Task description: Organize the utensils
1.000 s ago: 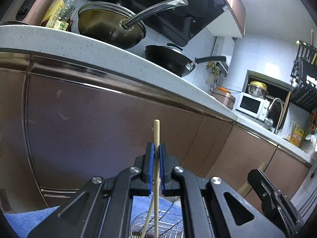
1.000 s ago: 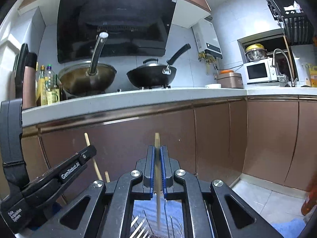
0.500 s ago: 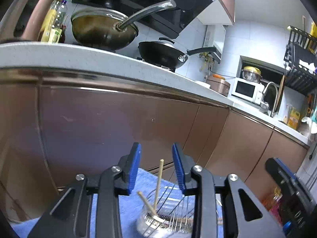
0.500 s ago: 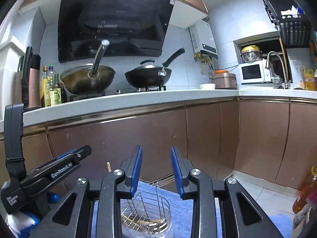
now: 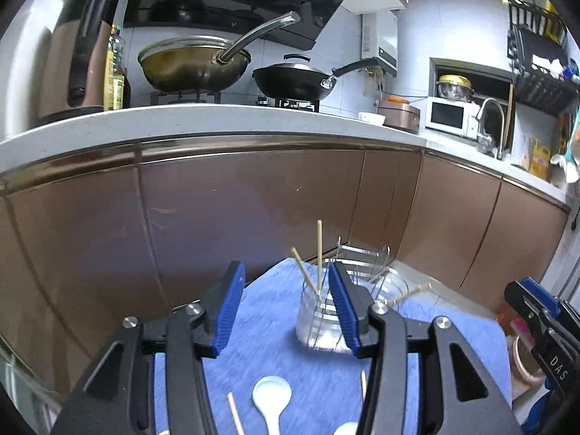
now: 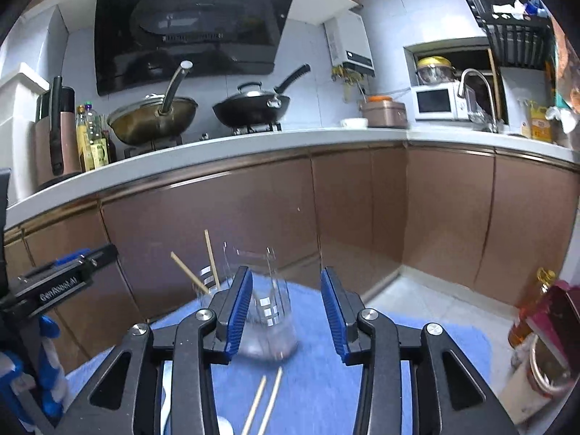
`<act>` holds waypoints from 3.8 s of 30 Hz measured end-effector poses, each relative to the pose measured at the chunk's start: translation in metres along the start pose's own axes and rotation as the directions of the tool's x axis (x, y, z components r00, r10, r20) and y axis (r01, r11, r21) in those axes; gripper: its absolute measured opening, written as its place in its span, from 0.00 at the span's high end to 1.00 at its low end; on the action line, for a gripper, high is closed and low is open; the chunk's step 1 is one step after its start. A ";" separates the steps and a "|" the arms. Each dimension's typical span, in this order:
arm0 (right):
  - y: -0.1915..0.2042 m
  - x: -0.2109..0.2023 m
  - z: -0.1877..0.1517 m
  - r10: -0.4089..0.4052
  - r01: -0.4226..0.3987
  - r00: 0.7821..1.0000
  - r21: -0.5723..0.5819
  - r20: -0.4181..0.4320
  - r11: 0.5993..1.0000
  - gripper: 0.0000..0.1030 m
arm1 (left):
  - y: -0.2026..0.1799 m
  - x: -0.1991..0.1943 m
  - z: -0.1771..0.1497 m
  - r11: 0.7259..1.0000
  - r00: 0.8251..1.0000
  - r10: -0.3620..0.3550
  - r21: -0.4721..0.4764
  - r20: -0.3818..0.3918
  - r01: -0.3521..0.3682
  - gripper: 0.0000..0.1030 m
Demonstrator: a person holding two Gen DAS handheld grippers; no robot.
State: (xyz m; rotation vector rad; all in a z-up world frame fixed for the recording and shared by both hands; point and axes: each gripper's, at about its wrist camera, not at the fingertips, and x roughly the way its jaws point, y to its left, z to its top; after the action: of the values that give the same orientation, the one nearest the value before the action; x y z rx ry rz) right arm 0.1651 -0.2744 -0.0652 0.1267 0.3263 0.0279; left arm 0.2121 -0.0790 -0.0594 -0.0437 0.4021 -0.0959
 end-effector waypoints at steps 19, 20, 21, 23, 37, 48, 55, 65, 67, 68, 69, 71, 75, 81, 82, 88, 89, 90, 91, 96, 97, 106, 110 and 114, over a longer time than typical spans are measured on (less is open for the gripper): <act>-0.030 -0.106 -0.038 -0.085 0.090 0.995 0.117 -0.044 0.989 0.59 | 0.016 -0.093 -0.028 0.996 0.997 0.074 0.059 -0.023 -0.072 0.55; -0.031 -0.109 -0.039 -0.088 0.093 0.995 0.124 -0.044 0.988 0.59 | 0.017 -0.097 -0.030 0.995 0.996 0.081 0.062 -0.024 -0.079 0.55; -0.032 -0.113 -0.041 -0.092 0.097 0.995 0.132 -0.044 0.986 0.58 | 0.018 -0.099 -0.031 0.995 0.996 0.085 0.063 -0.025 -0.083 0.55; -0.034 -0.120 -0.044 -0.100 0.106 0.994 0.142 -0.043 0.984 0.57 | 0.021 -0.105 -0.033 0.994 0.995 0.092 0.062 -0.025 -0.091 0.55; -0.043 -0.161 -0.050 -0.166 0.166 0.986 0.181 -0.019 0.969 0.49 | 0.025 -0.139 -0.040 0.983 0.988 0.151 0.100 0.016 -0.152 0.55; -0.047 -0.167 -0.055 -0.181 0.182 0.983 0.202 -0.026 0.962 0.49 | 0.026 -0.140 -0.045 0.978 0.984 0.179 0.109 0.011 -0.179 0.55; -0.048 -0.164 -0.056 -0.183 0.186 0.983 0.204 -0.034 0.961 0.48 | 0.026 -0.138 -0.046 0.976 0.982 0.186 0.110 0.014 -0.187 0.55; -0.042 -0.155 -0.058 -0.189 0.195 0.981 0.180 -0.050 0.964 0.45 | 0.026 -0.134 -0.048 0.976 0.982 0.189 0.102 0.023 -0.191 0.55; -0.040 -0.153 -0.059 -0.188 0.194 0.981 0.175 -0.049 0.965 0.44 | 0.025 -0.135 -0.048 0.976 0.982 0.189 0.100 0.030 -0.191 0.55; -0.040 -0.153 -0.059 -0.188 0.193 0.981 0.172 -0.049 0.966 0.44 | 0.025 -0.134 -0.047 0.976 0.981 0.189 0.101 0.033 -0.191 0.55; -0.039 -0.152 -0.059 -0.187 0.193 0.981 0.168 -0.048 0.967 0.44 | 0.024 -0.135 -0.047 0.976 0.981 0.190 0.103 0.035 -0.193 0.55; -0.038 -0.151 -0.060 -0.186 0.191 0.981 0.161 -0.047 0.968 0.44 | 0.021 -0.135 -0.047 0.974 0.980 0.196 0.107 0.040 -0.199 0.55; -0.038 -0.151 -0.062 -0.187 0.191 0.982 0.152 -0.043 0.970 0.44 | 0.015 -0.138 -0.045 0.974 0.979 0.197 0.108 0.047 -0.201 0.55; -0.035 -0.157 -0.061 -0.243 0.247 0.969 0.132 -0.039 0.960 0.38 | 0.009 -0.143 -0.046 0.979 0.981 0.185 0.081 0.053 -0.189 0.55; -0.034 -0.159 -0.061 -0.257 0.259 0.966 0.127 -0.035 0.957 0.36 | 0.007 -0.144 -0.046 0.979 0.982 0.182 0.078 0.054 -0.186 0.55; -0.030 -0.172 -0.063 -0.277 0.276 0.961 0.092 0.002 0.957 0.31 | -0.010 -0.144 -0.049 0.980 0.984 0.168 0.100 0.055 -0.173 0.55; -0.029 -0.173 -0.062 -0.278 0.277 0.960 0.086 0.006 0.957 0.31 | -0.013 -0.144 -0.049 0.981 0.986 0.158 0.107 0.050 -0.162 0.55; -0.030 -0.174 -0.062 -0.280 0.278 0.960 0.080 0.010 0.957 0.31 | -0.017 -0.144 -0.049 0.982 0.988 0.149 0.111 0.046 -0.154 0.55; -0.030 -0.175 -0.061 -0.280 0.278 0.960 0.076 0.013 0.958 0.30 | -0.021 -0.144 -0.049 0.982 0.989 0.144 0.115 0.042 -0.148 0.55; -0.034 -0.178 -0.058 -0.275 0.273 0.961 0.054 0.020 0.960 0.30 | -0.036 -0.146 -0.049 0.981 0.990 0.135 0.134 0.039 -0.139 0.55; -0.036 -0.178 -0.058 -0.274 0.272 0.962 0.052 0.021 0.961 0.30 | -0.040 -0.146 -0.049 0.982 0.991 0.131 0.136 0.034 -0.134 0.55; -0.055 -0.179 -0.062 -0.277 0.275 0.961 0.068 0.016 0.959 0.30 | -0.053 -0.145 -0.042 0.988 0.993 0.112 0.108 0.027 -0.114 0.54; -0.064 -0.179 -0.063 -0.275 0.273 0.961 0.096 0.015 0.957 0.30 | -0.061 -0.145 -0.039 0.986 0.993 0.114 0.116 0.029 -0.117 0.49; -0.069 -0.178 -0.064 -0.276 0.273 0.961 0.104 0.009 0.956 0.30 | -0.070 -0.144 -0.038 0.985 0.993 0.115 0.126 0.032 -0.118 0.49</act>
State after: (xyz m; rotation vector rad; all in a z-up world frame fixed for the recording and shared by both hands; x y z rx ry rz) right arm -0.0238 -0.3437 -0.0775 0.1822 0.3195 -0.2661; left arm 0.0597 -0.1350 -0.0340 0.1050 0.3722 -0.0057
